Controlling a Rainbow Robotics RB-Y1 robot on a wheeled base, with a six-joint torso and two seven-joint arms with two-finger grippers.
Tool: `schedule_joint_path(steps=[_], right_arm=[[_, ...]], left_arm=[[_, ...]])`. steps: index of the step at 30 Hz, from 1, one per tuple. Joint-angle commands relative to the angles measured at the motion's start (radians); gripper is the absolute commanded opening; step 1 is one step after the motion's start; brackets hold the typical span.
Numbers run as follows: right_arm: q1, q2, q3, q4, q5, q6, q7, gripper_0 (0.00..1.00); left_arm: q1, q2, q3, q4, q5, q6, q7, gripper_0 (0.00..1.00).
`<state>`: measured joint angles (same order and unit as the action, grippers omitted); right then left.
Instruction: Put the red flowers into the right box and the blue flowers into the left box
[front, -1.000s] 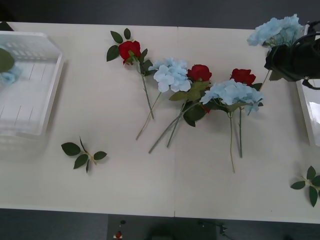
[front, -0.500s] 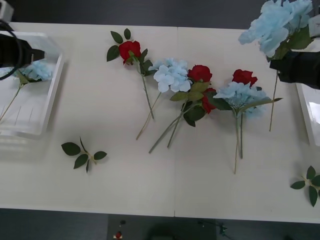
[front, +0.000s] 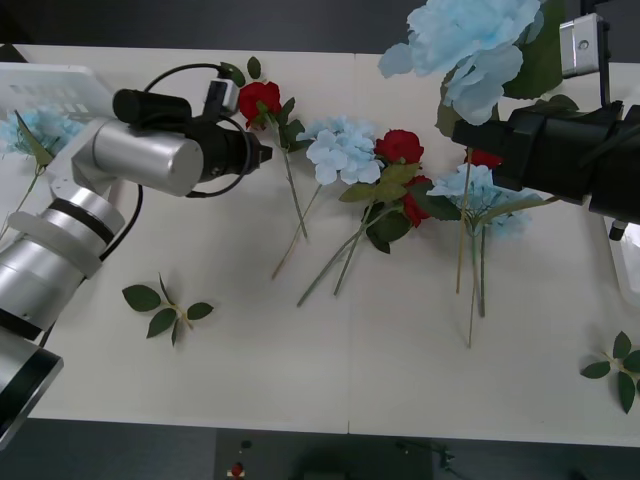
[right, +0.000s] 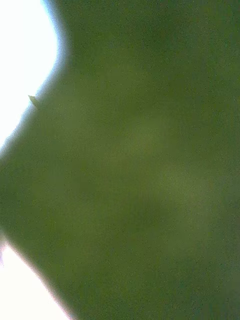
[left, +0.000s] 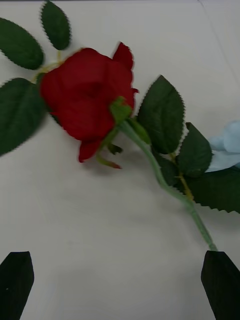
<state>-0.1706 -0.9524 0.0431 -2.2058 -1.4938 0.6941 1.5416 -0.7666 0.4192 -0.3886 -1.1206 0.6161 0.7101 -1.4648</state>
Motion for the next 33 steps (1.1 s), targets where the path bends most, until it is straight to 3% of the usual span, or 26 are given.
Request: schedule_joint_path(steps=[1,11,16,20,23,27,30,33], right_arm=[[-0.015,0.034,-0.009,-0.023,-0.117,-0.002,0.17,0.0],[-0.049,0.115,-0.009,0.071,-0.35,0.105,0.465,0.0],[-0.082,0.158,-0.009,0.156,-0.441,0.185,0.58,0.0],[-0.11,0.193,-0.009,0.222,-0.488,0.242,0.657,0.0],[-0.132,0.218,-0.005,0.271,-0.525,0.286,0.706,0.0],[-0.148,0.225,0.015,0.288,-0.548,0.303,0.732,0.0],[-0.165,0.228,0.052,0.288,-0.574,0.297,0.739,0.0],[-0.184,0.231,0.083,0.288,-0.594,0.285,0.746,0.0]], left_arm=[[-0.074,-0.026,-0.044,0.059,-0.009,-0.069,0.009,0.97],[-0.126,-0.068,-0.115,0.077,-0.007,-0.075,0.014,0.98],[-0.079,0.024,-0.113,-0.019,0.042,-0.066,-0.066,0.97],[-0.005,0.17,-0.061,-0.196,0.218,0.069,-0.164,0.98],[0.066,0.254,0.085,-0.334,0.379,0.272,-0.269,0.98],[0.182,0.273,0.313,-0.372,0.643,0.454,-0.517,0.98],[0.276,0.242,0.45,-0.3,0.875,0.534,-0.858,0.98],[0.319,0.196,0.47,-0.18,1.085,0.583,-1.166,0.98]])
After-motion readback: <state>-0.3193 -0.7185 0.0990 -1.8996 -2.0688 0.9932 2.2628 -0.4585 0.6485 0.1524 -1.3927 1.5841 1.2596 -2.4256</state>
